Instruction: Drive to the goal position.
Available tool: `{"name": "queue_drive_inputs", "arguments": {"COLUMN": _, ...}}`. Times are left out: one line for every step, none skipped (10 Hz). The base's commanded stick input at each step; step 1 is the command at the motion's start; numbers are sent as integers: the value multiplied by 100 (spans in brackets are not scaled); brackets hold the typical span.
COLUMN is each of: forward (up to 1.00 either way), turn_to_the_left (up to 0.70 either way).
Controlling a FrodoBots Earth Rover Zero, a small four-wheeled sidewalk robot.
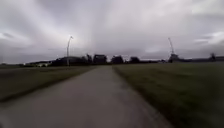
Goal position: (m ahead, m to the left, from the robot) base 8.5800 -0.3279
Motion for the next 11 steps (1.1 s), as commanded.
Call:
{"name": "queue_drive_inputs", "arguments": {"forward": 70, "turn_to_the_left": 0}}
{"name": "queue_drive_inputs", "arguments": {"forward": 70, "turn_to_the_left": 35}}
{"name": "queue_drive_inputs", "arguments": {"forward": 70, "turn_to_the_left": 35}}
{"name": "queue_drive_inputs", "arguments": {"forward": 70, "turn_to_the_left": 35}}
{"name": "queue_drive_inputs", "arguments": {"forward": 70, "turn_to_the_left": 19}}
{"name": "queue_drive_inputs", "arguments": {"forward": 70, "turn_to_the_left": 3}}
{"name": "queue_drive_inputs", "arguments": {"forward": 70, "turn_to_the_left": 0}}
{"name": "queue_drive_inputs", "arguments": {"forward": 70, "turn_to_the_left": 0}}
{"name": "queue_drive_inputs", "arguments": {"forward": 70, "turn_to_the_left": 0}}
{"name": "queue_drive_inputs", "arguments": {"forward": 70, "turn_to_the_left": 0}}
{"name": "queue_drive_inputs", "arguments": {"forward": 70, "turn_to_the_left": 0}}
